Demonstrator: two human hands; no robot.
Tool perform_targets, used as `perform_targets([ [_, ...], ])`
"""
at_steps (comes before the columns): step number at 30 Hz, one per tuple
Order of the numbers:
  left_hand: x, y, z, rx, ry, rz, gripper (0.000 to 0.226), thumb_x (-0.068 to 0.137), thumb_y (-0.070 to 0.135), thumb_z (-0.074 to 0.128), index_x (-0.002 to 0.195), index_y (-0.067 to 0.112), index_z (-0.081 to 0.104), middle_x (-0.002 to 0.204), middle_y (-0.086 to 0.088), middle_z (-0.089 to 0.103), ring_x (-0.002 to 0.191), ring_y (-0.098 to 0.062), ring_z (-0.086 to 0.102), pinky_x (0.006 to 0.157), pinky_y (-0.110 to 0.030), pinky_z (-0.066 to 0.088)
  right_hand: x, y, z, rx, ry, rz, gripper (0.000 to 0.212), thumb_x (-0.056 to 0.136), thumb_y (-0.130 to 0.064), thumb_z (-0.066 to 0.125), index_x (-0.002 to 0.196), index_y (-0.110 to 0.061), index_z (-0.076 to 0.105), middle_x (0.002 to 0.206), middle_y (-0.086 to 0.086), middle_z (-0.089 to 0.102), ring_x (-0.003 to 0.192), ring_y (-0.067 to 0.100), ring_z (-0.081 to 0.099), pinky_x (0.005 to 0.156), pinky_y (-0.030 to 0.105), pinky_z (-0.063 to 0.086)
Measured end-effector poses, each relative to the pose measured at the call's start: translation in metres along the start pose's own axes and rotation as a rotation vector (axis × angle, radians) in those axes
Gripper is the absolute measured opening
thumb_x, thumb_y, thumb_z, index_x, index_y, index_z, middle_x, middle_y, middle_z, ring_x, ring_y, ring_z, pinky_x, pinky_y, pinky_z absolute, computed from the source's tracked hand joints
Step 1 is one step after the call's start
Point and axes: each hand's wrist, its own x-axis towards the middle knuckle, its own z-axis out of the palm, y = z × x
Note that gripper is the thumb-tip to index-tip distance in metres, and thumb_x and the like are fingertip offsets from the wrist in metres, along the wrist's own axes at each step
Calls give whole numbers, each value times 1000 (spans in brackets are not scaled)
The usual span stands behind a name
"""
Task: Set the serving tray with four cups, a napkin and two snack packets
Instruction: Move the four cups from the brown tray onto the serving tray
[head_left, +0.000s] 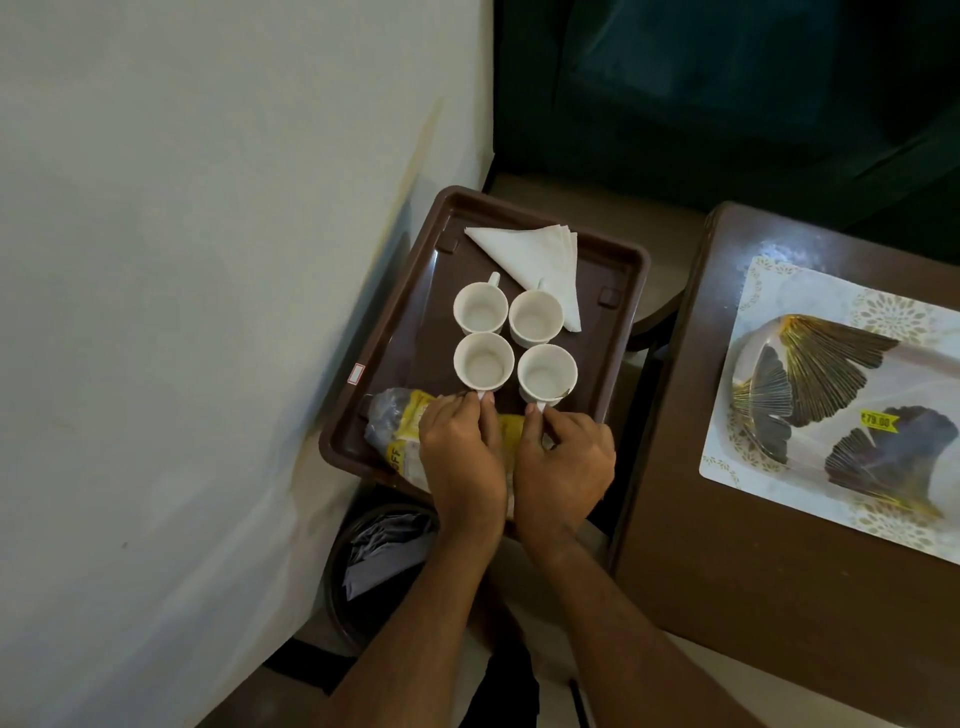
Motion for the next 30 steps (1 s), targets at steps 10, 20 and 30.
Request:
perform_targets([
  [10, -36, 60, 16, 2, 19, 43, 27, 102, 8, 62, 76, 3, 66, 74, -11, 65, 71, -30, 62, 68, -38, 46, 33, 31, -64, 166, 43, -23, 12, 92, -18, 78, 98, -8, 82, 88, 4, 75, 81, 17, 68, 74, 30, 58],
  [20, -93, 153, 84, -85, -90, 118, 24, 99, 5, 68, 75, 3, 67, 73, -10, 65, 71, -26, 63, 67, -27, 40, 95, 105, -144, 234, 198, 36, 11, 91, -12, 79, 98, -4, 82, 90, 5, 77, 80, 18, 71, 75, 29, 60],
  [30, -150, 222, 153, -65, -229, 216, 15, 100, 11, 67, 93, 4, 79, 87, -8, 76, 86, -22, 73, 77, -21, 48, 138, 193, -204, 189, 318, 124, 10, 93, -14, 77, 95, -5, 82, 86, 4, 75, 76, 19, 68, 73, 35, 59],
])
